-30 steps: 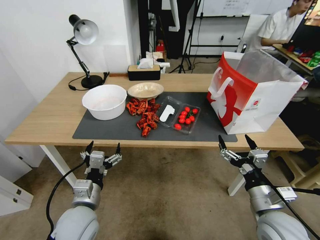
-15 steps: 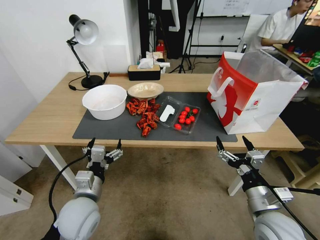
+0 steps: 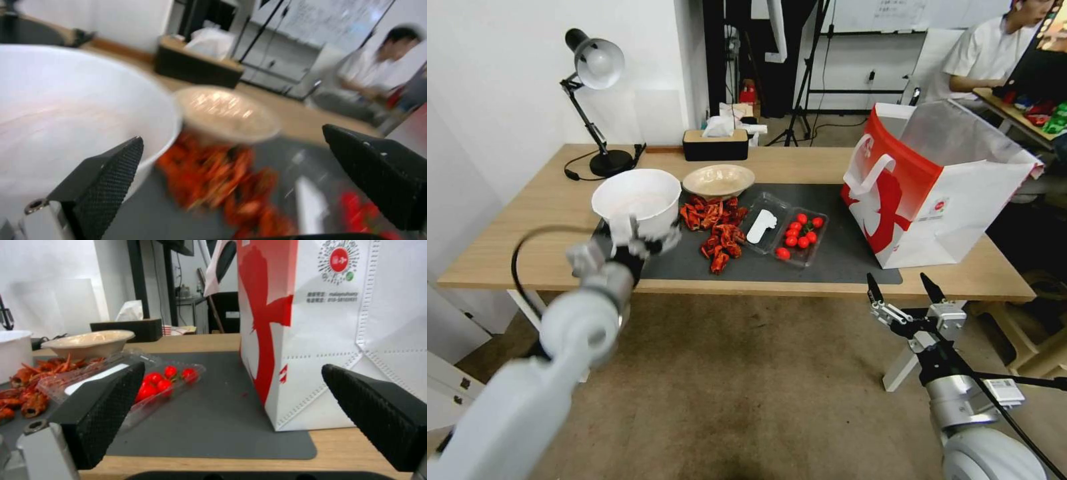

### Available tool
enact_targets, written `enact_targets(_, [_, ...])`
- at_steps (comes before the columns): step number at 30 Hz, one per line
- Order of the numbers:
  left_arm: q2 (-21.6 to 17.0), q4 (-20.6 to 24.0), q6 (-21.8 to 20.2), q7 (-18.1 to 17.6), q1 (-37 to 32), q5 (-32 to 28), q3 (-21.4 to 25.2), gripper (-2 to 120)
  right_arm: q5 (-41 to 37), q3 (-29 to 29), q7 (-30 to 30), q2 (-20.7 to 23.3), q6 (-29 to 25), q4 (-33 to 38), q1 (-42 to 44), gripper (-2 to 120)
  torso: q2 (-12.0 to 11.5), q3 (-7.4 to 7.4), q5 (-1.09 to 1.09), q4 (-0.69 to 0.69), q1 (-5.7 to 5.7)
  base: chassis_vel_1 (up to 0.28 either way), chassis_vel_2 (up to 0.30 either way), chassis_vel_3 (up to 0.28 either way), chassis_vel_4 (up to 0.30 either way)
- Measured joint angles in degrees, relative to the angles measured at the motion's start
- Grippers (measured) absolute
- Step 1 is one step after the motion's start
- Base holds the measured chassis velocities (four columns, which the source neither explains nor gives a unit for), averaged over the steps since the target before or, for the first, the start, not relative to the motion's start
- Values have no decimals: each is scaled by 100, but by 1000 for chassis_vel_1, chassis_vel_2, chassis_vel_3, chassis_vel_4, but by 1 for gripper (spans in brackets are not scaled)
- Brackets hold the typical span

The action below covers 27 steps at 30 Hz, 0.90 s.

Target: Pick up the trash from the table and place it into the takeout bag.

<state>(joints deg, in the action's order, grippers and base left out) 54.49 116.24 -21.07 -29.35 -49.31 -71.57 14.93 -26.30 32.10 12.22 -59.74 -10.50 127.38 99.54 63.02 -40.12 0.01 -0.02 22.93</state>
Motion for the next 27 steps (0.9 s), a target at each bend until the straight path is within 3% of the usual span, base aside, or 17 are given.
enact_targets(1, [4,-11,-1,-5,30,-35,-7,100,0,0,0,0,0,0,0,100,0,0,0,0,0,0,0,0,0])
enact_targets(2, [161,-301,-33,-165,727,-887,-219,100,6,51,14,-21,0,19,26,100,0,0,-1,1,1,0,0,0,0])
enact_targets(4, [177,-330,-34,-177,785,-958,-241,100,7,59,16,-24,0,20,28,100,0,0,-2,1,0,0,0,0,0])
enact_targets(6, [355,-682,-48,-272,1326,-1553,-508,100,12,105,26,-45,0,21,40,100,0,0,-2,2,0,0,0,0,0])
enact_targets(7, [355,-682,-48,-272,1326,-1553,-508,100,12,105,26,-45,0,21,40,100,0,0,-2,2,0,0,0,0,0])
enact_targets(12, [717,-1549,-228,-741,2248,-2502,-980,100,42,122,44,-84,0,20,44,100,0,0,0,1,0,0,0,0,0])
enact_targets(13, [717,-1549,-228,-741,2248,-2502,-980,100,42,122,44,-84,0,20,44,100,0,0,0,1,0,0,0,0,0])
enact_targets(15, [915,-2014,-287,-953,2606,-2747,-1133,100,56,128,51,-105,0,16,44,100,0,0,0,1,0,0,0,0,0])
enact_targets(18, [1088,-2353,-315,-1084,2819,-2822,-1238,100,61,146,55,-121,1,11,50,100,-1,0,0,2,0,0,0,0,0])
enact_targets(27, [1535,-3178,-388,-1581,3161,-2714,-1570,100,58,219,56,-125,4,-16,81,100,0,0,0,2,0,0,0,0,0])
